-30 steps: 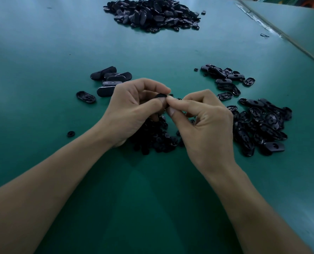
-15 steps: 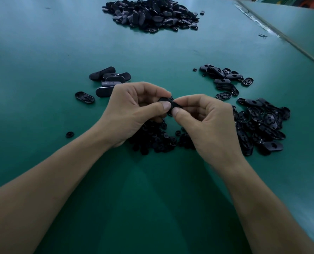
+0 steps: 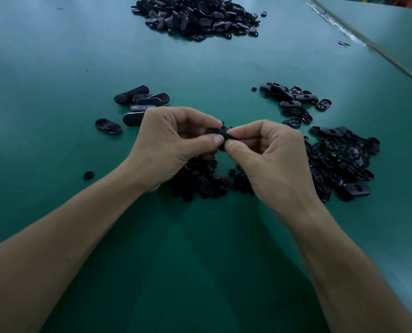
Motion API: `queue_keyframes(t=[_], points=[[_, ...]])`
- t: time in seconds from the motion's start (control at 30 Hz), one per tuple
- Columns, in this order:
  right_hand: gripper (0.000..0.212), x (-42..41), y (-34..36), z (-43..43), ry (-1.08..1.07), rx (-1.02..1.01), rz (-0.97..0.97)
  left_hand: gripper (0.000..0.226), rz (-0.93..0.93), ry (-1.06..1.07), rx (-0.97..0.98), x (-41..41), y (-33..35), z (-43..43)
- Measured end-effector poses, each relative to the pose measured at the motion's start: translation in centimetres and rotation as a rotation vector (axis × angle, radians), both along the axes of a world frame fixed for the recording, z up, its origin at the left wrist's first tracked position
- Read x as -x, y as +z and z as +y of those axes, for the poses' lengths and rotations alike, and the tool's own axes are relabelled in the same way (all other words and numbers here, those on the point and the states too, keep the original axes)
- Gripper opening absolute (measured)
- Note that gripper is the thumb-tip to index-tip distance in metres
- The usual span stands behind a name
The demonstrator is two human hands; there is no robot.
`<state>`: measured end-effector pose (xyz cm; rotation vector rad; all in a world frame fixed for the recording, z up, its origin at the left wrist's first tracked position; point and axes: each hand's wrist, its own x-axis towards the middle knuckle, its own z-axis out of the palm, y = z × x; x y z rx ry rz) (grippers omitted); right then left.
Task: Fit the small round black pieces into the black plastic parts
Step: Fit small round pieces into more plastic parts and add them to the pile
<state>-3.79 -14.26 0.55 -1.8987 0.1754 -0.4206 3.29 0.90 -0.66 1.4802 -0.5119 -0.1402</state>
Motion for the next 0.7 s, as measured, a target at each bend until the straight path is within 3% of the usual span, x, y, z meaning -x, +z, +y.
queue_keyframes(t=[0.23, 0.37, 0.53, 0.7], points=[[0.015, 0.2, 0.3, -0.3, 0.028, 0.013, 0.002, 0.021, -0.073, 0.084, -0.013, 0.1, -0.1, -0.2], [0.027, 0.1, 0.8, -0.6, -0.039, 0.097, -0.006, 0.019, -0.125, 0.287, 0.017, -0.6, -0.2, 0.2], [0.027, -0.6, 1.6, -2.8, -0.124, 0.400, 0.119, 0.013, -0.076, 0.583, 0.011, -3.2, -0.1, 2.3], [0.036, -2.6, 1.7, -6.6, -0.182, 0.795, 0.314, 0.014, -0.056, 0.718, -0.081, -4.7, -0.6, 3.6]])
